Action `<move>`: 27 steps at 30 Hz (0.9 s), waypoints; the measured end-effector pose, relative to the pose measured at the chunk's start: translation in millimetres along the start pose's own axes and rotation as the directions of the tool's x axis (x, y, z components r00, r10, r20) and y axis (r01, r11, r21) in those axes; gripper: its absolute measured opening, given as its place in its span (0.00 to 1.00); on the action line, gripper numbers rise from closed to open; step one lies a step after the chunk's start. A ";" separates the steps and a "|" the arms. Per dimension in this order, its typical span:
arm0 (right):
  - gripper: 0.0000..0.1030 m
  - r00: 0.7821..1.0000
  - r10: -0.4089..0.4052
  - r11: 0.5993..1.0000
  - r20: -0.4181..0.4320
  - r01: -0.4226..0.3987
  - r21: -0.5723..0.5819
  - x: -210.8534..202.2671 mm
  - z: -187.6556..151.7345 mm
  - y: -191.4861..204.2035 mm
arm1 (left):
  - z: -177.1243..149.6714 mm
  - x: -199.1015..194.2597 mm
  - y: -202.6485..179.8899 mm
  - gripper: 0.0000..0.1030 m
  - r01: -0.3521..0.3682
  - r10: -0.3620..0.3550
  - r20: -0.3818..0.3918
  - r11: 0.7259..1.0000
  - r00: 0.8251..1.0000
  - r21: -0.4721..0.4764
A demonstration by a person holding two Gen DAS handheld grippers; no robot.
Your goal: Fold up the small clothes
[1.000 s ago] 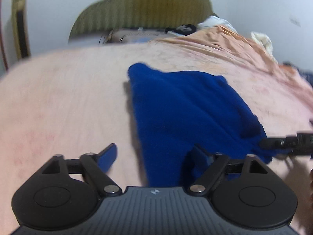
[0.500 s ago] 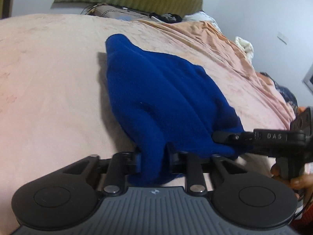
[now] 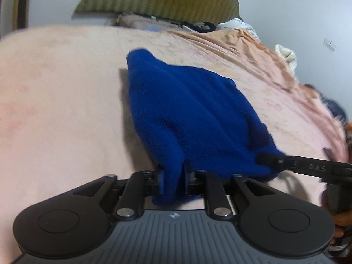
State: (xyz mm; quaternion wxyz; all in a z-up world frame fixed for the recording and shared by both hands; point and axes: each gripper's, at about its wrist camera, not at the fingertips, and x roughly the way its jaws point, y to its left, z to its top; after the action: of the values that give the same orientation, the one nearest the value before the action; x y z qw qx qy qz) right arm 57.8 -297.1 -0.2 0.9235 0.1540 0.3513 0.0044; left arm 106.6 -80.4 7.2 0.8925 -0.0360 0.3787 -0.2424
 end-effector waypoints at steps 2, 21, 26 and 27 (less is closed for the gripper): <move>0.51 0.993 -0.097 0.989 0.065 0.103 -0.101 -10.2 -4.3 15.5 | -2.3 -4.5 -8.2 0.26 -0.050 0.049 0.021 0.998 0.999 0.031; 0.72 0.987 -0.142 0.981 0.068 0.150 -0.122 -13.0 -31.2 27.9 | -35.5 -17.6 -37.9 0.63 -0.198 0.196 0.078 0.980 0.978 0.030; 0.80 0.986 -0.154 0.975 0.068 0.162 -0.150 -15.9 -38.5 34.0 | -42.6 -20.0 -38.4 0.63 -0.218 0.216 0.070 0.976 0.974 0.019; 0.81 0.986 -0.154 0.975 0.066 0.163 -0.152 -16.5 -39.5 34.6 | -44.3 -20.6 -38.1 0.63 -0.223 0.221 0.069 0.975 0.973 0.014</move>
State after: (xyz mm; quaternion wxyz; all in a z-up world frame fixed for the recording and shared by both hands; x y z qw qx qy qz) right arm 23.1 -254.9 -7.4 0.9393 0.0523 0.3360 -0.0458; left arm 48.1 -99.2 -1.2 0.9265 0.0079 0.3475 -0.1438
